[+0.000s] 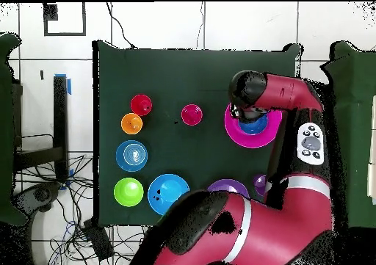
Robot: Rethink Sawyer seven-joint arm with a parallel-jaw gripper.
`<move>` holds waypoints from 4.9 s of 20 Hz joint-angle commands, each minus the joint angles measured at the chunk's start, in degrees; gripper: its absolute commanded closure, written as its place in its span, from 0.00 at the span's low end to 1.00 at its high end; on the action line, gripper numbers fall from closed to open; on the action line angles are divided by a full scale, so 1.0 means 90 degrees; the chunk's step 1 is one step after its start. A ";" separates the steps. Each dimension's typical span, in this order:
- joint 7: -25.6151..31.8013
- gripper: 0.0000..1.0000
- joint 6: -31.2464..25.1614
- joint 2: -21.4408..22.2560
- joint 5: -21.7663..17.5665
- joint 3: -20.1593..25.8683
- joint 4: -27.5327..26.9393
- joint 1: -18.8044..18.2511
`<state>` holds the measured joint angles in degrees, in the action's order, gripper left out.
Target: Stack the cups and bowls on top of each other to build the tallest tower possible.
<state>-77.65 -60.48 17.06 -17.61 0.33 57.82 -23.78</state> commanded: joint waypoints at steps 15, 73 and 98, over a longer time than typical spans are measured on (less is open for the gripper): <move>0.1068 1.00 -0.3817 0.0689 0.0173 0.0932 -0.1469 0.0315; -0.2466 1.00 -0.2806 0.1828 0.1668 -0.0509 0.1763 0.2277; -0.2649 1.00 -0.1121 0.1431 0.2070 -0.0421 0.2545 0.2599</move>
<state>-94.54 -72.99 31.22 0.73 -7.31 74.35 -1.28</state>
